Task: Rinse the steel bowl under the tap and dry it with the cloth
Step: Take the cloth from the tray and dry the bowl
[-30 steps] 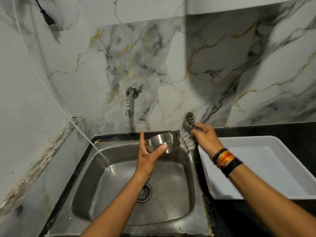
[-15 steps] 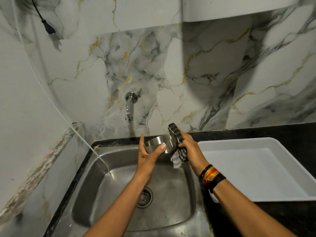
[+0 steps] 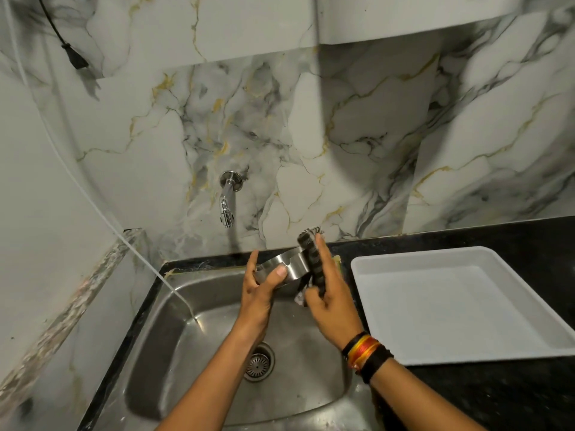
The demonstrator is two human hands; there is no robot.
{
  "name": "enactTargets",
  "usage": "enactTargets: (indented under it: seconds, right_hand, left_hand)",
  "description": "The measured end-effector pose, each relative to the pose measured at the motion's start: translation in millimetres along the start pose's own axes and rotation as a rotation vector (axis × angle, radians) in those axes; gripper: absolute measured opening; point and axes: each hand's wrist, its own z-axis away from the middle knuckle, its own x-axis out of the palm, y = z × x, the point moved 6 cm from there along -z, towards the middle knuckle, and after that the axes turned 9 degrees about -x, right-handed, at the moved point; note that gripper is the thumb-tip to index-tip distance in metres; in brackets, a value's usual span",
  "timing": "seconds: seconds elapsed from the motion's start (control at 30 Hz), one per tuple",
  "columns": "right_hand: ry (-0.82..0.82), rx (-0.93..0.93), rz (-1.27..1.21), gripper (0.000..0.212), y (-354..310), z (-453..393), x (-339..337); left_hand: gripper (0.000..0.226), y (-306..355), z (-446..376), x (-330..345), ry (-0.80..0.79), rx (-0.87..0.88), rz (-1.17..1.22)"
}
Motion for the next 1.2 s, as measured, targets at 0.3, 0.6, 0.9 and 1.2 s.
enactTargets:
  seconds: [0.3, 0.6, 0.9, 1.2]
  right_hand:
    - [0.092, 0.470, -0.832, 0.048, 24.9, -17.8, 9.2]
    - [0.181, 0.401, -0.725, 0.068, 24.2, -11.5, -3.9]
    - [0.299, 0.487, -0.882, 0.064, 28.8, -34.4, -38.4]
    - [0.130, 0.487, -0.767, 0.042, 19.1, -51.2, -26.9]
  left_hand:
    - [0.134, 18.6, 10.1, 6.8, -0.034, 0.133, -0.070]
    - [0.144, 34.8, 15.3, 8.7, 0.132, 0.254, -0.188]
    - [0.111, 57.0, 23.3, 5.1, -0.090, 0.357, -0.304]
    - [0.168, 75.7, 16.5, 11.1, -0.289, 0.265, -0.464]
